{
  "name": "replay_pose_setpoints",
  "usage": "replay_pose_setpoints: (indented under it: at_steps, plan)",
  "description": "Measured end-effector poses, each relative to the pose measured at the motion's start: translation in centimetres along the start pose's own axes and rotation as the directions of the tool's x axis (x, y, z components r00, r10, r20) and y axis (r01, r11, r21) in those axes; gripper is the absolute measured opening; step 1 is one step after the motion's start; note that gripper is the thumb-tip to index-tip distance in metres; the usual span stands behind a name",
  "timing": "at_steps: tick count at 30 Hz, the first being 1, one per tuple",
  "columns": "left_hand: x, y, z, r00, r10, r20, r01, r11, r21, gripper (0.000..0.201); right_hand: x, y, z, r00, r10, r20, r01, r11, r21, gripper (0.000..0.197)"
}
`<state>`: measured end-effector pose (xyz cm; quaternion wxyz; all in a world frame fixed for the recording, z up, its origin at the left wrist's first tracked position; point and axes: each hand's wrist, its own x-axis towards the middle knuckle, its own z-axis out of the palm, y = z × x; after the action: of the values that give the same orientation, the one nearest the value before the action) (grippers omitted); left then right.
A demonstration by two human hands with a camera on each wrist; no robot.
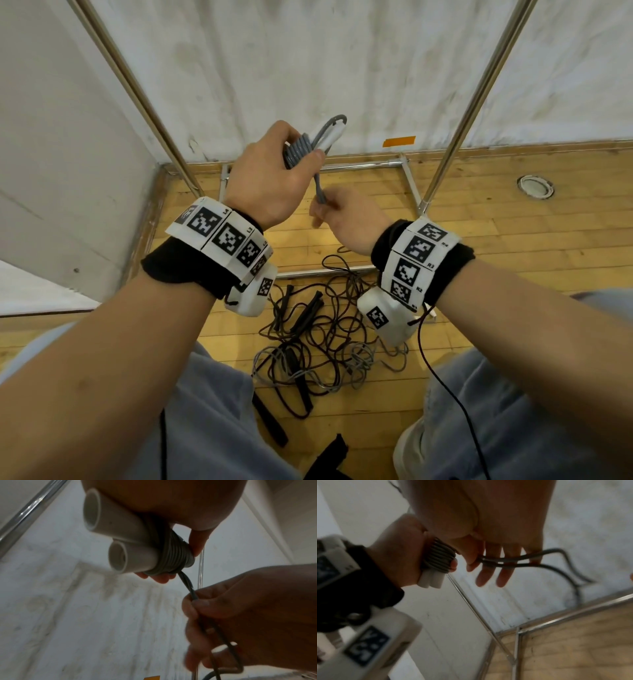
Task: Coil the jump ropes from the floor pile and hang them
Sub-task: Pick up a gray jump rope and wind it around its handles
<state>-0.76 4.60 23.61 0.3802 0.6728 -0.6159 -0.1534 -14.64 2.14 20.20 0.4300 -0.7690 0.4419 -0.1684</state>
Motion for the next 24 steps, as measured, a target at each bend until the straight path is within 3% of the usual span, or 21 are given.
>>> replay_pose_setpoints:
  at_steps: [2, 4, 6, 8, 12, 16, 21, 24]
  plan:
    - [0.5, -0.7, -0.2, 0.999, -0.007, -0.047, 0.011, 0.996, 0.092, 0.036, -0.4, -0.2, 0.4, 1.0, -0.017, -0.003, 0.017, 0.997, 0.078, 0.022]
    - [1.1, -1.5, -0.6, 0.996, -0.024, -0.081, 0.035, 0.99, 0.137, 0.037, -0.7, -0.2, 0.5, 0.997, -0.057, -0.056, 0.061, 0.996, 0.071, 0.012]
    - [1.3, -2.3, -0.8, 0.998, -0.02, -0.061, 0.032, 0.978, 0.208, 0.038, -0.7, 0.0, 0.1, 0.983, -0.114, -0.141, 0.108, 0.993, -0.053, 0.008]
    - [1.2, -2.8, -0.6, 1.0, -0.004, -0.031, 0.013, 0.953, 0.303, 0.04, -0.6, 0.2, -0.6, 0.971, -0.17, -0.168, 0.138, 0.972, -0.189, 0.025]
    - [0.9, -3.4, 0.0, 0.999, -0.014, 0.044, -0.005, 0.918, 0.397, 0.04, -0.5, 0.0, -1.4, 0.974, -0.207, -0.096, 0.151, 0.899, -0.412, 0.031]
    - [0.6, -4.0, 0.7, 0.983, -0.022, 0.18, -0.066, 0.879, 0.472, 0.04, -0.9, 0.0, -1.9, 0.971, -0.238, -0.019, 0.177, 0.768, -0.616, 0.036]
    - [0.7, -4.5, 1.4, 0.955, -0.107, 0.276, -0.082, 0.802, 0.592, 0.035, -0.6, 0.3, -2.3, 0.986, -0.164, 0.02, 0.14, 0.765, -0.629, 0.026]
    - [0.4, -4.5, 1.8, 0.931, -0.151, 0.332, -0.093, 0.781, 0.617, 0.028, -0.3, 0.5, -2.8, 0.988, -0.148, 0.053, 0.148, 0.76, -0.632, 0.029]
